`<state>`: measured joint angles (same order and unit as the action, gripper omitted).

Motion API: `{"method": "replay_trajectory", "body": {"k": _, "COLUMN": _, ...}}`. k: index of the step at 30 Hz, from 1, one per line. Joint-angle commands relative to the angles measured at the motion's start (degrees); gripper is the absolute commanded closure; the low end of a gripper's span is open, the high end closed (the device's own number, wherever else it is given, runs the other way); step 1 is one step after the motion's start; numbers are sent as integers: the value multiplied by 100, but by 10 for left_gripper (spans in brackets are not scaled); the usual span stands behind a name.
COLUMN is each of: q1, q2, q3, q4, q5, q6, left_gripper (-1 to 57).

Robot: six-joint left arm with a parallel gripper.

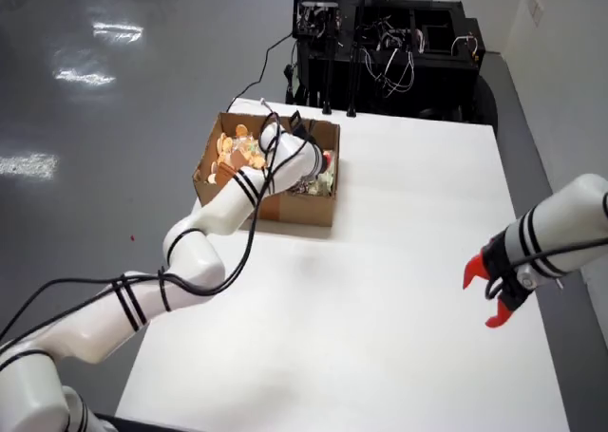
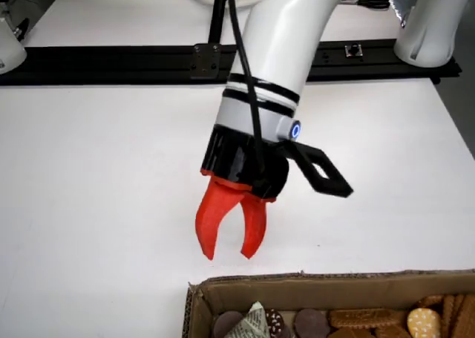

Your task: Grasp a snack and put it in the bin.

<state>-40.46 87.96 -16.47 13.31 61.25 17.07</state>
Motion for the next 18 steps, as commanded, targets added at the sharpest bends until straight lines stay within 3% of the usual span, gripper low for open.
{"method": "replay_trajectory", "body": {"k": 1, "q1": -166, "q2": 25, "q3": -173, "q4": -4, "q5": 362, "q6": -11, "left_gripper": 320}}
{"method": "replay_trajectory", "body": {"k": 8, "q1": -491, "q2": 55, "q3": -558, "q4": -23, "q5": 852, "q6": -134, "left_gripper": 352}}
{"method": "replay_trajectory", "body": {"k": 18, "q1": -1066, "q2": 62, "q3": -756, "q4": -3, "q5": 1176, "q6": -381, "left_gripper": 404}}
